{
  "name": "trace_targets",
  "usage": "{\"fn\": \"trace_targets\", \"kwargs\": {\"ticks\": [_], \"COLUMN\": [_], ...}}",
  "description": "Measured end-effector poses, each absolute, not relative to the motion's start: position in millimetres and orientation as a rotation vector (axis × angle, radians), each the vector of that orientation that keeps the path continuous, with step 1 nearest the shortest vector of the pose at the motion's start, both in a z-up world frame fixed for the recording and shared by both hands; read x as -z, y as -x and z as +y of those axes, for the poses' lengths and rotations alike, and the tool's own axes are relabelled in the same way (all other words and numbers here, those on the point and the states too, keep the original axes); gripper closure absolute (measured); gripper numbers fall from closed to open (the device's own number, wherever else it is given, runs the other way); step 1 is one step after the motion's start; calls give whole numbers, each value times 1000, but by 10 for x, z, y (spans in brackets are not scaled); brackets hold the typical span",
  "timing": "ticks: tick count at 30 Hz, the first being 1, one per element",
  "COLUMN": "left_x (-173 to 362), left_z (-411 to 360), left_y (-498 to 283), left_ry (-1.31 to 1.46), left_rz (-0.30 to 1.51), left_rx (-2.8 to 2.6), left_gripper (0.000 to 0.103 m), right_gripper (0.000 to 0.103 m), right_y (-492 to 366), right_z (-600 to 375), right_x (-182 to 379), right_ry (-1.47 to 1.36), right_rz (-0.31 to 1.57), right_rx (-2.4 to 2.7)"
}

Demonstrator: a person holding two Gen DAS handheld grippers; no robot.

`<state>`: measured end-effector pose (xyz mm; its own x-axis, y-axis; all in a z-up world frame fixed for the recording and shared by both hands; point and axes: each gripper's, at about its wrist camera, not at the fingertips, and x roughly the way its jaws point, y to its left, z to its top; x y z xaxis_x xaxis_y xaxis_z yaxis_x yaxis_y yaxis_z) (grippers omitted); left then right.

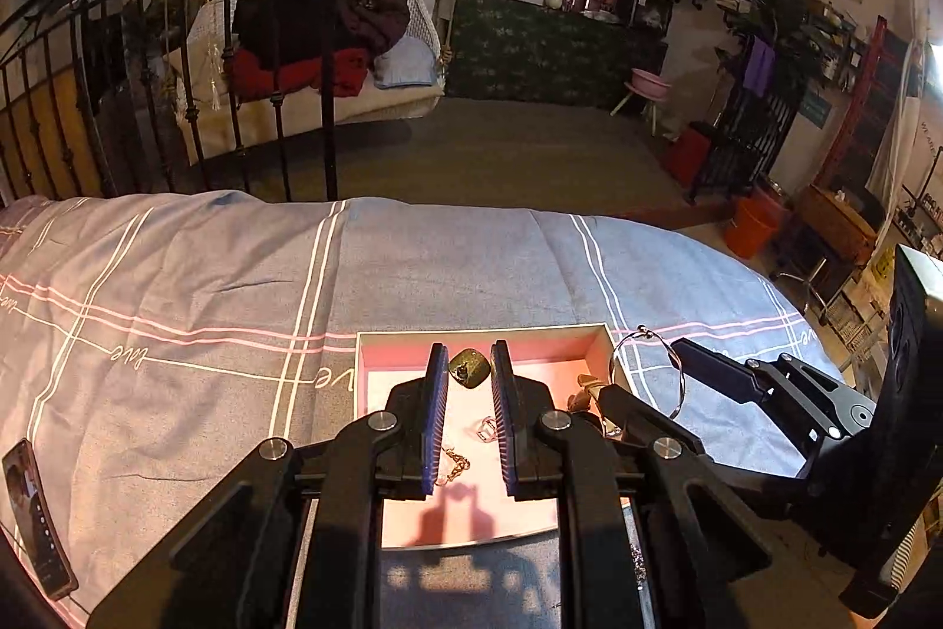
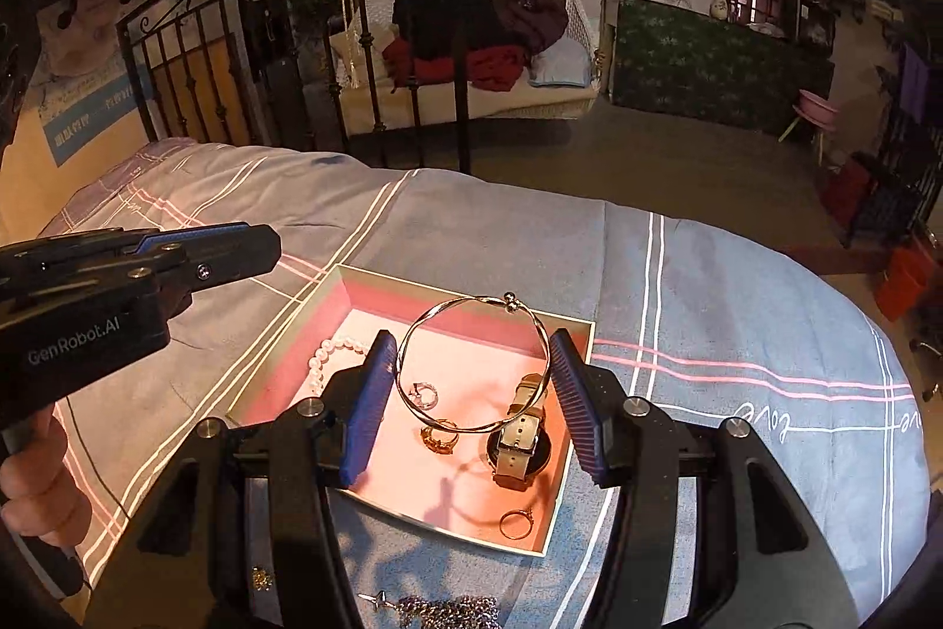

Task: Organize jewelry
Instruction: 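Carry the pendant and hoop into the green box and open both tools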

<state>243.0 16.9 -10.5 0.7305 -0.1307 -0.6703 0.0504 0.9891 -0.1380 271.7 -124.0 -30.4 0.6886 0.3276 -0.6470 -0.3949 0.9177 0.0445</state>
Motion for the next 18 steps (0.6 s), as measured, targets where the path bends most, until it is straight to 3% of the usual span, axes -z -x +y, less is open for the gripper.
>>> {"fn": "trace_targets", "kwargs": {"ticks": [18], "left_x": [271], "left_z": [101], "left_y": [-2596], "left_ry": [122], "left_rz": [805], "left_rx": [100], "left_gripper": [89], "right_gripper": [49], "right_y": [-2741], "right_z": [-1173], "right_x": [472], "right_ry": [131], "right_rz": [732], "right_rx": [-407]}}
